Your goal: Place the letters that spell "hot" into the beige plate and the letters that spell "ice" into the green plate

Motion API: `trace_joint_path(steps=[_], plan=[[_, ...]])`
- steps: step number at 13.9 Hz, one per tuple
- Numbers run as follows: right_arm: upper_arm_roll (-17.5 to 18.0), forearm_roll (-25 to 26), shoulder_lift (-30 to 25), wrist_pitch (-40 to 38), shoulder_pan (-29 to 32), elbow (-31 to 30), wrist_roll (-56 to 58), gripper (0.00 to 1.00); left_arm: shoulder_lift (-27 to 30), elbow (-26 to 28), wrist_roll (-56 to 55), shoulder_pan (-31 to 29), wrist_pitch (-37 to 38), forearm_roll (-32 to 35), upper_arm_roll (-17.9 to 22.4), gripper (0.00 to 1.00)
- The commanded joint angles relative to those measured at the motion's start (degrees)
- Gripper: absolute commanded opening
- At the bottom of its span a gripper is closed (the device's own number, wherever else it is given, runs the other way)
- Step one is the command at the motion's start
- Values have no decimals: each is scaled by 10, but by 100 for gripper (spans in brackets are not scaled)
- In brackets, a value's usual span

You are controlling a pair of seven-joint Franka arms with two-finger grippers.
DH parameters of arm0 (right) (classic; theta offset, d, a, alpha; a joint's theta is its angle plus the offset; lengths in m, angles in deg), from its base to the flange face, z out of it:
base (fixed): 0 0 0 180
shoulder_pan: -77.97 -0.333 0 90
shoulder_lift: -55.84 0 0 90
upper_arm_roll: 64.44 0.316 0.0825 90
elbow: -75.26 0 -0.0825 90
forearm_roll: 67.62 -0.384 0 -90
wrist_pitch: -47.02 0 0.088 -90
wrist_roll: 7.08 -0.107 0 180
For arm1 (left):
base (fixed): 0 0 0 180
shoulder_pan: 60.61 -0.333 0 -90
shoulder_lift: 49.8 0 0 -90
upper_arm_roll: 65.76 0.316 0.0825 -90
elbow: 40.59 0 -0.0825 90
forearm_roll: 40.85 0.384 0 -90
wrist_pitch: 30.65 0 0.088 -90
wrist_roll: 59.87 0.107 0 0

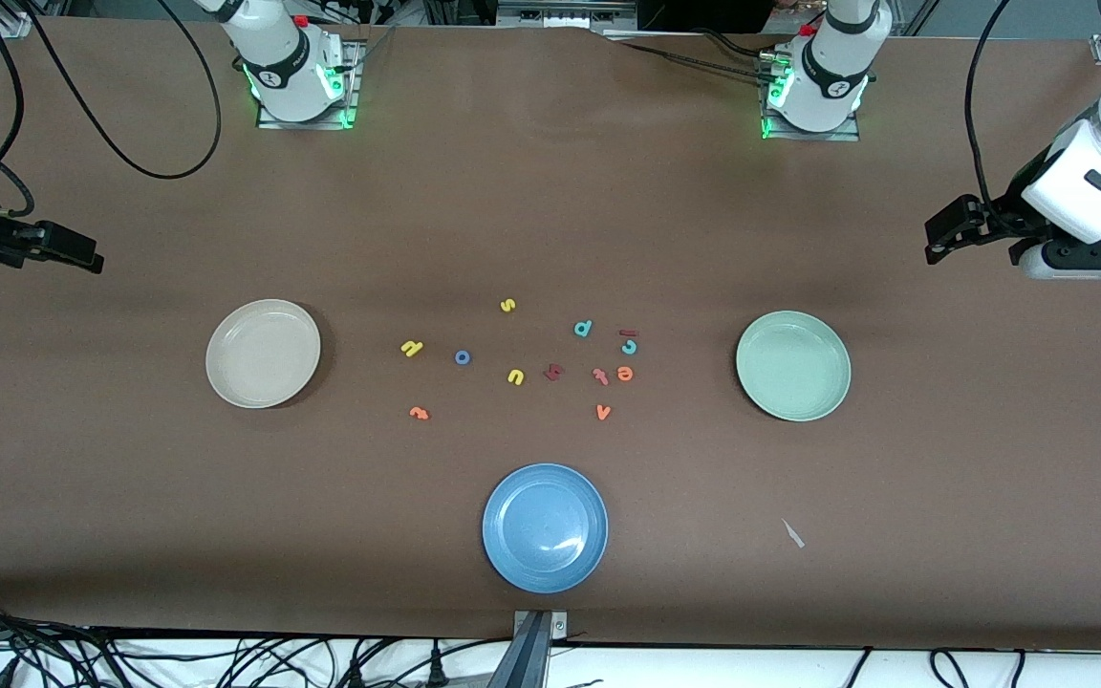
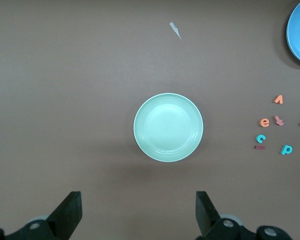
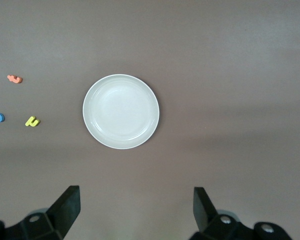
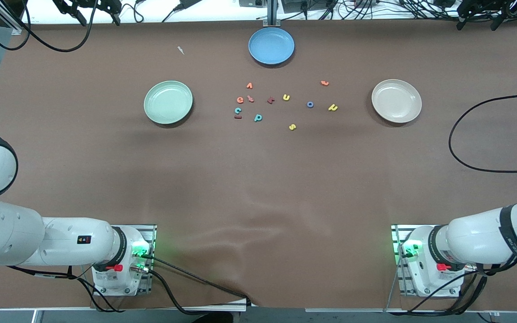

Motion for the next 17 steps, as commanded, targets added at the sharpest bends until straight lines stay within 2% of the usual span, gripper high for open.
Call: trace_joint_path(steps=[1,4,7,8,9,11,12,15,17], plan=[[6,-2,4,-9,1,-10,23,100,-3,-15,14,-6,14,-16,-2,100],[8,-14,16,-36,-16,-12,10,100,-4,-15,14,-6,14,-16,-4,100],[8,-59,32,-16,-40,-17,-104,100,-6,-15,14,-6,16,-16,-3,100],[8,-60,40,3,-56,-26,-134,100,-11,-15,14,-5,16,-16,-3,100],[8,-60,42,47,-77,-53,-190,100,-20,-15,14,-4,15,-20,-5,100],[9,-59,41,140,-130,-116,-333,100,-43,-15,14,-2,11,-69,-5,100],[9,-60,47,162,-157,-118,-404,100,-50,-15,10,5,9,-76,-6,100],[10,-62,118,260,-201,-119,-573,100,-80,-15,4,32,0,-77,-12,100],[10,-65,166,337,-242,-120,-686,100,-121,-16,4,77,0,-69,-11,100]])
